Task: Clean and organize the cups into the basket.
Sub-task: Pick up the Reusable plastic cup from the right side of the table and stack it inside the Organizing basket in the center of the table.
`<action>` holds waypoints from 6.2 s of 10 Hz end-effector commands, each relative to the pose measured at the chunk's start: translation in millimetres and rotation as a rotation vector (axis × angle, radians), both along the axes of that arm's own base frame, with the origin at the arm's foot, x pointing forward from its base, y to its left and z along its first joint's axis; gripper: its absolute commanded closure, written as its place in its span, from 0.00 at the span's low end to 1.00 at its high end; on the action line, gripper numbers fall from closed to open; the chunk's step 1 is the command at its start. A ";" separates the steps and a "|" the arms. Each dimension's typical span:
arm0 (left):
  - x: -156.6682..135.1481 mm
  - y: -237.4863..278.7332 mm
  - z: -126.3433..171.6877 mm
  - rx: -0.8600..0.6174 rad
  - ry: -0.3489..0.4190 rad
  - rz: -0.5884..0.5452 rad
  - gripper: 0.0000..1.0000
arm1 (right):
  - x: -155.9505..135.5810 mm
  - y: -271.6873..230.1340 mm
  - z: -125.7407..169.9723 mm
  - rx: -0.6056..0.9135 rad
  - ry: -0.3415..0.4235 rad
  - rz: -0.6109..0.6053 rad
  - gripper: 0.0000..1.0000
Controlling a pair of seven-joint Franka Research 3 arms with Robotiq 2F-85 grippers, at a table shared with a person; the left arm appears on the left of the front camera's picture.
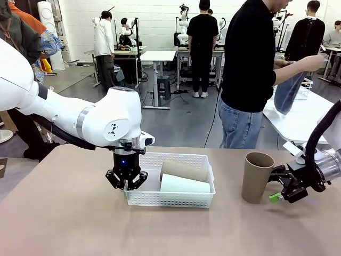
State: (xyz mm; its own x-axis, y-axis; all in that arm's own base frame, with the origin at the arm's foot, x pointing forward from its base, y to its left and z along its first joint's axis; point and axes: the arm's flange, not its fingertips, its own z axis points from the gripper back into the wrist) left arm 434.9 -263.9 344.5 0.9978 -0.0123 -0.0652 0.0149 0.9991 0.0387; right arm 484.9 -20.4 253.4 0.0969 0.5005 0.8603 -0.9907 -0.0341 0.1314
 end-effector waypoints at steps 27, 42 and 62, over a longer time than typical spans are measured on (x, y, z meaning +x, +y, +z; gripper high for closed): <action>-1.1 -0.2 -1.6 0.005 0.002 -0.005 1.00 | -31.5 70.8 198.6 0.239 -0.141 -0.223 0.23; -1.1 -0.2 -1.6 0.005 0.002 -0.005 1.00 | -33.8 216.9 231.7 -0.374 -0.106 0.088 0.19; -1.1 -0.2 -1.6 0.005 0.002 -0.005 1.00 | 13.7 346.2 139.1 -0.870 -0.117 0.125 0.19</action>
